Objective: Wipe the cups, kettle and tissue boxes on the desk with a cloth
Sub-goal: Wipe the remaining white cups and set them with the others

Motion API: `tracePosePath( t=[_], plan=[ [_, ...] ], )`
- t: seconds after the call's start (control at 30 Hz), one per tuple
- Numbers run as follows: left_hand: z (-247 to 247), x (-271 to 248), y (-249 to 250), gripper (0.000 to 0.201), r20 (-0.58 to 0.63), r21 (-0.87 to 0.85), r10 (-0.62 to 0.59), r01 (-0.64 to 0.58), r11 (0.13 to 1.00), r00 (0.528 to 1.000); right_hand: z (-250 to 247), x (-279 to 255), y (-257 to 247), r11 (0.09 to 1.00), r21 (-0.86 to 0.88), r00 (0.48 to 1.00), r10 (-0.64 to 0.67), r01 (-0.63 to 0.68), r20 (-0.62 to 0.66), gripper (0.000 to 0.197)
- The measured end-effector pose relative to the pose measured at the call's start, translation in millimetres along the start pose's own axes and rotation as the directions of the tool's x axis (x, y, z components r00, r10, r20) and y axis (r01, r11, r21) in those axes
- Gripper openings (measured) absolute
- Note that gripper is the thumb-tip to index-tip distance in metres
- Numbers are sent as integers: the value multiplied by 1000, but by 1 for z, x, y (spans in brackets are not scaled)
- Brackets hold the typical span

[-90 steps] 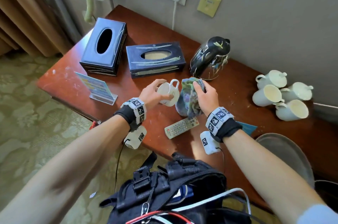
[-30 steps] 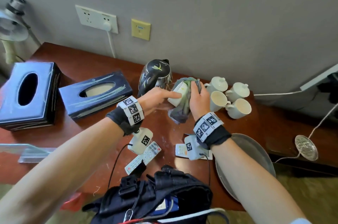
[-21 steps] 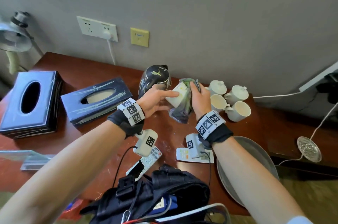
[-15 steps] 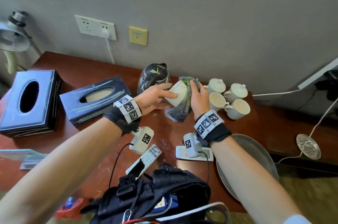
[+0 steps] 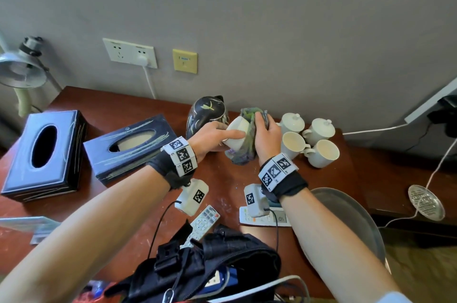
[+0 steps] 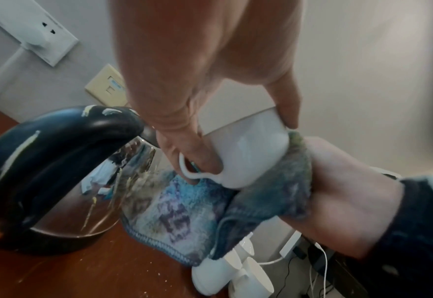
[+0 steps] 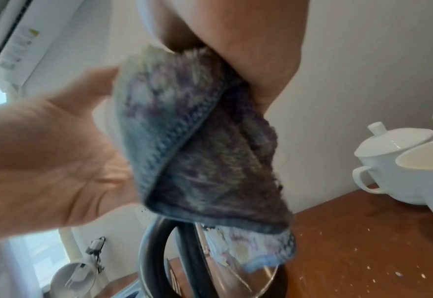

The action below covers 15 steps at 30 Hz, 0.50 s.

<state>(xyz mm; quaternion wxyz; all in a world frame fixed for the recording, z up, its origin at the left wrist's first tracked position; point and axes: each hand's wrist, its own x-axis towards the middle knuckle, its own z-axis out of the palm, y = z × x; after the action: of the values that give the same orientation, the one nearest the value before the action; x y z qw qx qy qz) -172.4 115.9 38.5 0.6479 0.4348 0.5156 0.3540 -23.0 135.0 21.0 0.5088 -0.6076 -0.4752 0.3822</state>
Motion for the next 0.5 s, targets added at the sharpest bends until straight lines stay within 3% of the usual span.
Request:
tracePosePath(
  t=[0.07,0.2,0.3,0.4,0.5],
  plan=[
    [1,0,3,18,26,-66,7,-5,998,1000,0,-4,-5,999,41,999,-29,28,31,17],
    [-2,2,2,36,113,-80,0,9,997,994,-1,-1,-12,994,104,997,9,-17,74,34],
    [-2,4,0,41,70,-79,-13,18,997,997,0,1,-9,992,121,992,23,-38,125,24],
    [-3,5,1,49,33,-88,-19,22,996,999,-7,-8,-2,987,74,970,-152,140,191,26],
    [-3,3,2,31,24,-50,-27,28,998,999,-15,-18,8,933,34,903,-354,357,243,36]
  ],
)
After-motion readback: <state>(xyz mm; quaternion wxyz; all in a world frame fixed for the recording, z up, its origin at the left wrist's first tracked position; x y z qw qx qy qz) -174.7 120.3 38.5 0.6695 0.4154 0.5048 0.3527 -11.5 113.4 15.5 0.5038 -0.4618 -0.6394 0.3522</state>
